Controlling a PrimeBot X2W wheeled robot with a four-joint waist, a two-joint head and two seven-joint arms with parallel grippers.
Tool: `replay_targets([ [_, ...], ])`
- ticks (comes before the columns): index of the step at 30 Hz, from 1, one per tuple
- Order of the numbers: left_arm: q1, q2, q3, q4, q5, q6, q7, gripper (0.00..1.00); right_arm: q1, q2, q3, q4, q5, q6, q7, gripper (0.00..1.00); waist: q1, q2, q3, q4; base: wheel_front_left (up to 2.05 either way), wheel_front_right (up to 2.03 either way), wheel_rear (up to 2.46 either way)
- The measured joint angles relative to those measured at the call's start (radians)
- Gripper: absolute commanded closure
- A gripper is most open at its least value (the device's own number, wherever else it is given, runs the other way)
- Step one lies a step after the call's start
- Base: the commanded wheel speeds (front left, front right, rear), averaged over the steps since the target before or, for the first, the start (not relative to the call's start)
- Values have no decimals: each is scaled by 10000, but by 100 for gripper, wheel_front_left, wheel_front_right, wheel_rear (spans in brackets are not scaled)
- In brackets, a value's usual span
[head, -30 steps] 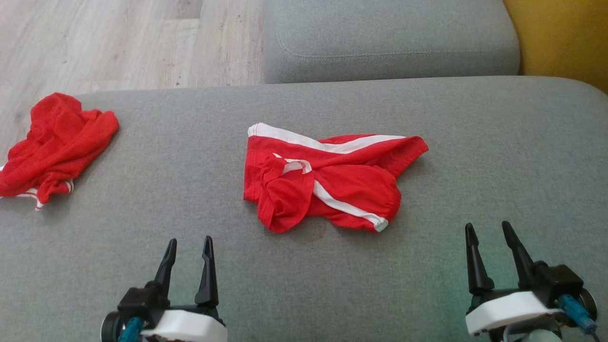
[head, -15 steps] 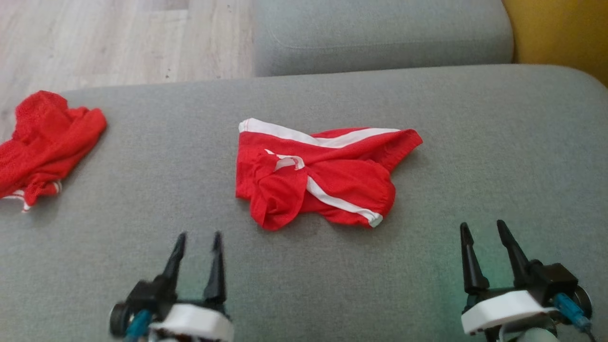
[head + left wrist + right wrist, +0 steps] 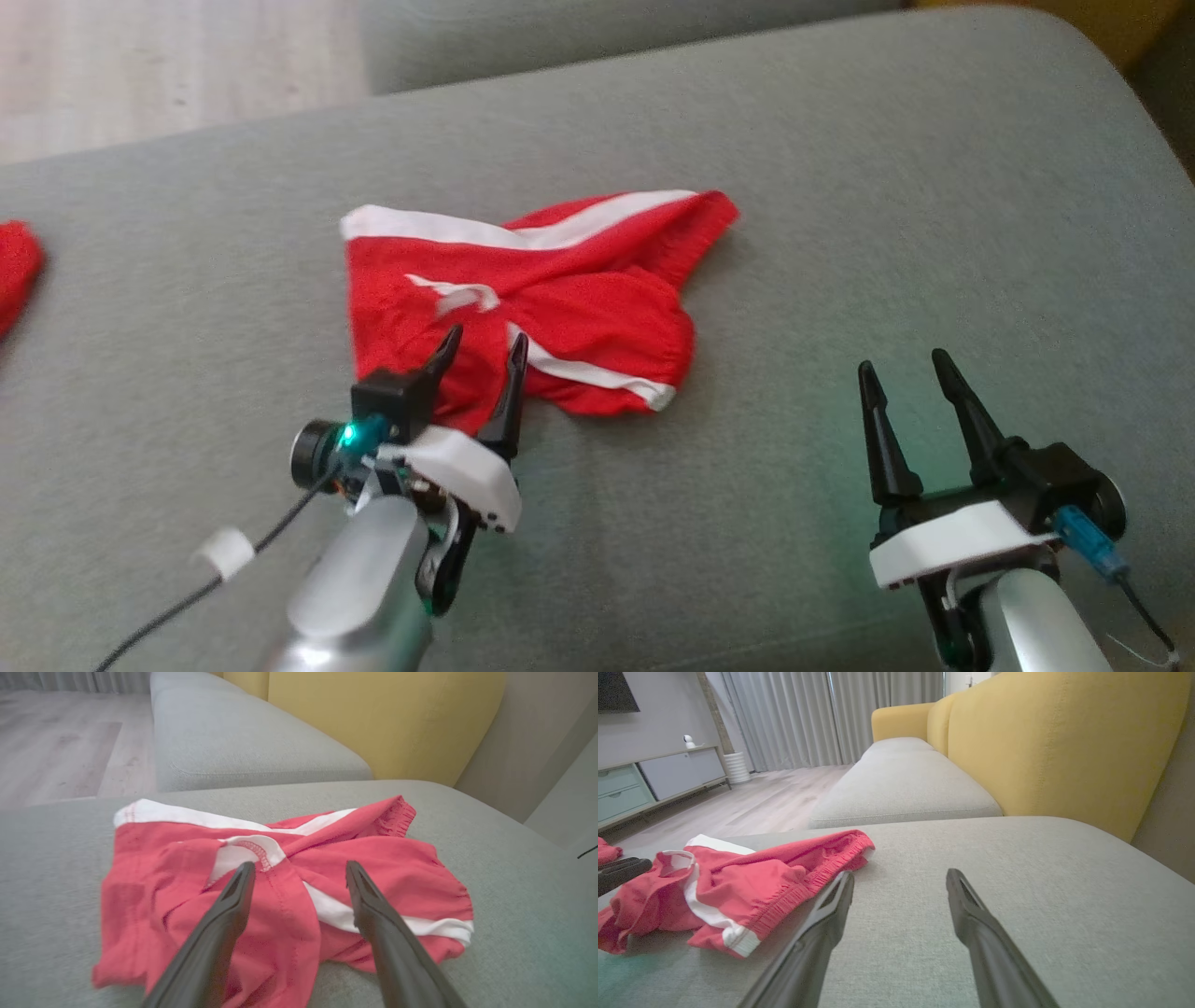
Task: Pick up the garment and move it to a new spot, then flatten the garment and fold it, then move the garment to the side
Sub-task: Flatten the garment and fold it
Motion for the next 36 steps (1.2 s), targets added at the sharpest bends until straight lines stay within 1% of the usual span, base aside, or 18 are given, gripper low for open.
replay_targets([
  [4,-638,-35,-159,886,-301,171,75,0,-30,-2,36,17,61,0,-23,0,0,0,300,-459,0,0,0],
  [8,-1099,-48,-134,1760,-476,594,25,0,-31,0,69,23,86,0,-23,0,0,0,496,-810,0,0,0],
  [11,-1351,-56,-44,2228,-537,836,-217,0,-33,0,73,25,123,0,-23,0,0,0,552,-968,0,0,0],
  [15,-1617,-69,178,2623,-742,953,-529,1,-33,0,67,21,157,0,-23,0,-2,0,540,-1006,0,0,0],
  [16,-1651,-69,234,2665,-807,959,-604,8,-33,0,59,21,157,0,-23,0,-1,0,535,-1002,0,0,0],
  [18,-1696,-77,297,2773,-957,1020,-723,29,-32,0,52,19,157,0,-23,0,-1,0,522,-984,0,0,0],
  [19,-1725,-88,332,2859,-980,1058,-734,54,-32,0,46,15,157,0,-23,0,-2,0,518,-969,0,0,0],
  [20,-1764,-90,357,2953,-997,1083,-738,61,-32,0,46,13,157,0,-23,0,-2,0,519,-955,0,0,0],
  [21,-1784,-90,382,3012,-997,1089,-802,71,-32,0,48,13,157,0,-23,0,-2,0,523,-945,0,0,0],
  [22,-1801,-90,397,3081,-1014,1089,-823,83,-32,0,54,13,157,0,-23,0,-2,0,529,-939,0,0,0],
  [23,-1820,-94,397,3170,-1024,1087,-823,99,-33,0,54,12,159,0,-23,0,-2,0,534,-934,0,0,0],
  [26,-1871,-96,360,3352,-1074,1020,-892,100,-33,0,56,10,159,0,-23,0,-2,0,552,-913,0,0,0],
  [31,-2112,-102,19,3534,-1360,855,-895,100,-47,0,136,13,159,0,-23,0,-1,0,560,-950,0,0,0],
  [36,-2297,-117,-194,3275,-1519,848,-1001,100,-111,0,19,15,157,0,-23,0,-1,0,475,-915,0,0,0],
])
